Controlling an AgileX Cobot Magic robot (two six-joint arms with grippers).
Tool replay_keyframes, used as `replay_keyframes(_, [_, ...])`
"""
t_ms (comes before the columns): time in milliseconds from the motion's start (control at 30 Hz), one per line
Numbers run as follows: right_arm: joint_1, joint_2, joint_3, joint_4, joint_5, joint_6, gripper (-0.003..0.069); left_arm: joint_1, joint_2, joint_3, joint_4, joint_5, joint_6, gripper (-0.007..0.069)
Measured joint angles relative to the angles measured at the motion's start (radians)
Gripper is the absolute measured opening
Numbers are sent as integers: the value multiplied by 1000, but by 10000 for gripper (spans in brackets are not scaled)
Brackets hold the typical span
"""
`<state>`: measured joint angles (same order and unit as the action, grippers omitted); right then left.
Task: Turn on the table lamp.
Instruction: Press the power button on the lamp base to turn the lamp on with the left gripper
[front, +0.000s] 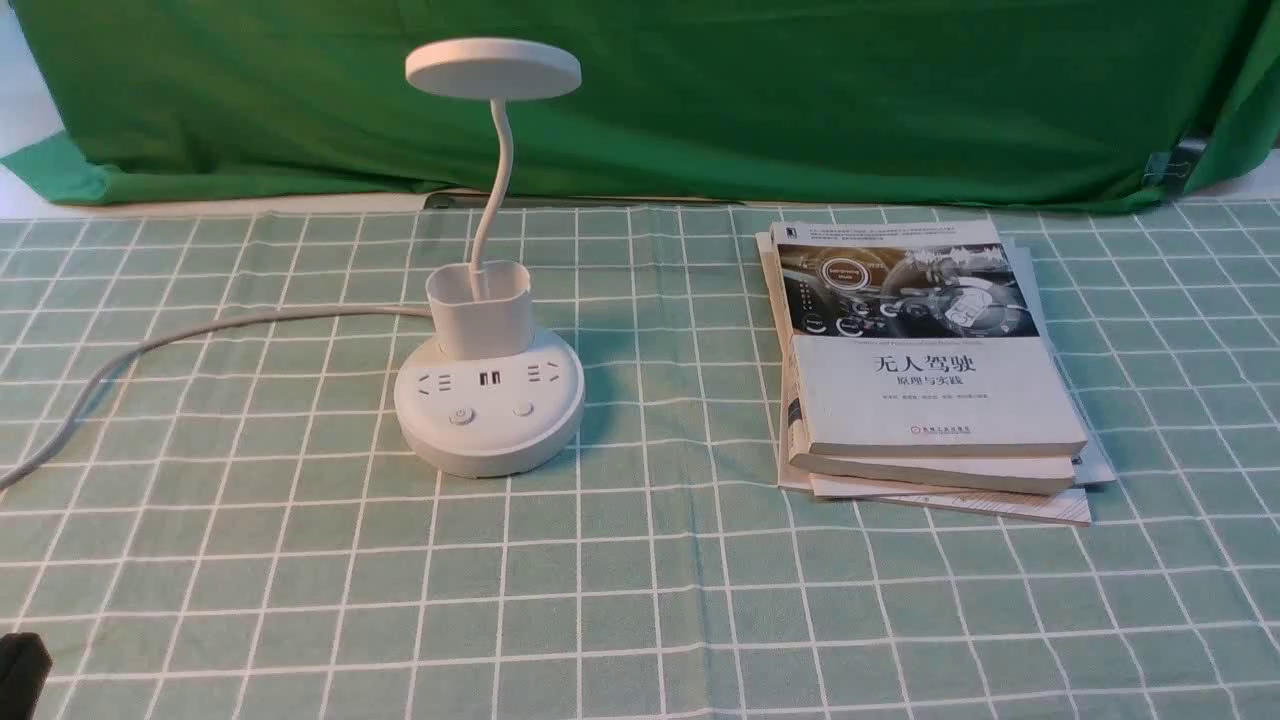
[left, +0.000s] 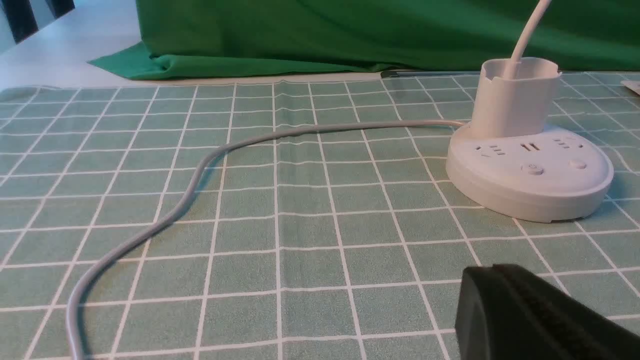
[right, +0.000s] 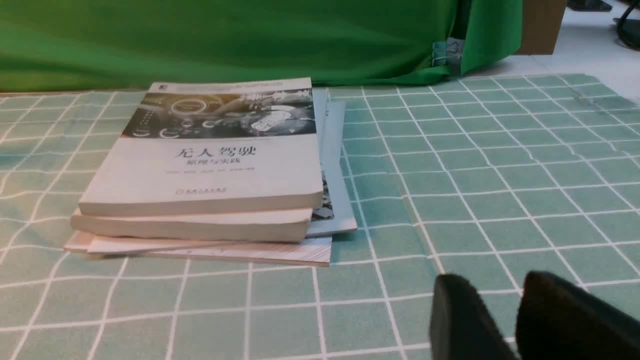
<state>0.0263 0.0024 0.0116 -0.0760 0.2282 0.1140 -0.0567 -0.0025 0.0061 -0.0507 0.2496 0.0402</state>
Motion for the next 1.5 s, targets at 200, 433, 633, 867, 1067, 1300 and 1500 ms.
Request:
replay_keyframes(200, [0, 0, 0, 0, 0, 0, 239, 0, 0, 0, 0, 0, 0, 1])
replay_keyframes(433, [0, 0, 0, 0, 0, 0, 239, 0, 0, 0, 0, 0, 0, 1])
replay_keyframes(633, [0, 0, 0, 0, 0, 0, 239, 0, 0, 0, 0, 0, 0, 1])
replay_keyframes(867, [0, 0, 0, 0, 2, 0, 239, 0, 0, 0, 11, 0, 0, 1])
replay_keyframes(1067, [0, 0, 0, 0, 1, 0, 239, 0, 0, 0, 20, -6, 1, 1])
replay_keyframes(1300, [0, 0, 0, 0, 1, 0, 239, 0, 0, 0, 21, -35, 1, 1])
replay_keyframes(1500, [0, 0, 0, 0, 1, 0, 239, 0, 0, 1, 21, -250, 1, 1])
